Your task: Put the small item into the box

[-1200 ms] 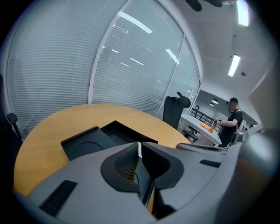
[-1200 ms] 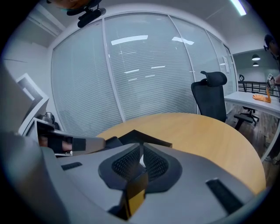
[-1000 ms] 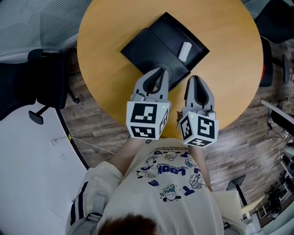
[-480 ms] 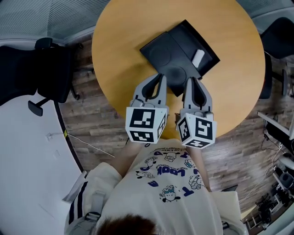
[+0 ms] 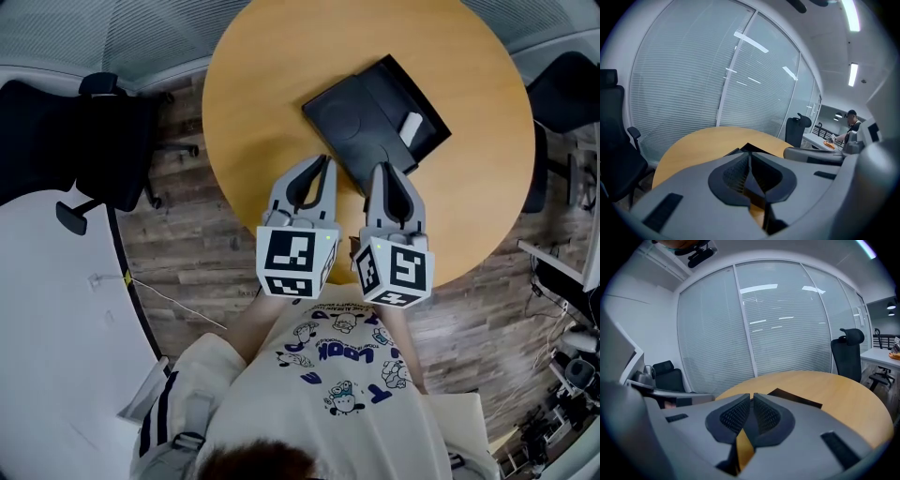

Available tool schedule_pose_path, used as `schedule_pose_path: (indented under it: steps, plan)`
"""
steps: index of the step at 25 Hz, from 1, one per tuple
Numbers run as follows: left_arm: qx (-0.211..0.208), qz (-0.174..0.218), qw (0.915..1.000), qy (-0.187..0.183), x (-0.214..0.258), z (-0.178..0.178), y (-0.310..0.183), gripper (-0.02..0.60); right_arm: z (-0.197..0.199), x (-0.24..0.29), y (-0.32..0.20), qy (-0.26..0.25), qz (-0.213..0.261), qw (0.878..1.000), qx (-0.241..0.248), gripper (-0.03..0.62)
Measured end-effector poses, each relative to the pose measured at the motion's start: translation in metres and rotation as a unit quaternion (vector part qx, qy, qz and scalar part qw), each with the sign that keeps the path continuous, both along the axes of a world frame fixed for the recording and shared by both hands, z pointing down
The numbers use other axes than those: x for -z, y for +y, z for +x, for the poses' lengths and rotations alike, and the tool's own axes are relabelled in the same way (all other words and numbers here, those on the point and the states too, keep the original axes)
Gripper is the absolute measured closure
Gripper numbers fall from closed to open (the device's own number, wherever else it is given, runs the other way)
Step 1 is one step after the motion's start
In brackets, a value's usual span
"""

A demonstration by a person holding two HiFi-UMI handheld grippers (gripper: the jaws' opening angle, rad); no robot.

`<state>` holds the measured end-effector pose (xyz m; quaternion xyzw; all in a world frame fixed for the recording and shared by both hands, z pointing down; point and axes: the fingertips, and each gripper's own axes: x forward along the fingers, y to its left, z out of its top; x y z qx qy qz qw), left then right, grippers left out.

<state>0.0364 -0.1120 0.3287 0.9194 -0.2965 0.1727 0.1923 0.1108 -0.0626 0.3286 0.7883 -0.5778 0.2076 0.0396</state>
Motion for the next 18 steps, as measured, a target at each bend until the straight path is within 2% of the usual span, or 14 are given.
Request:
schedule_pose_path:
  steps: [18]
  plan:
    - [-0.013, 0.020, 0.9994, 0.024, 0.026, -0.002, 0.004, 0.552, -0.010, 0.025, -0.008, 0.020, 0.021, 1.000, 0.004, 0.554]
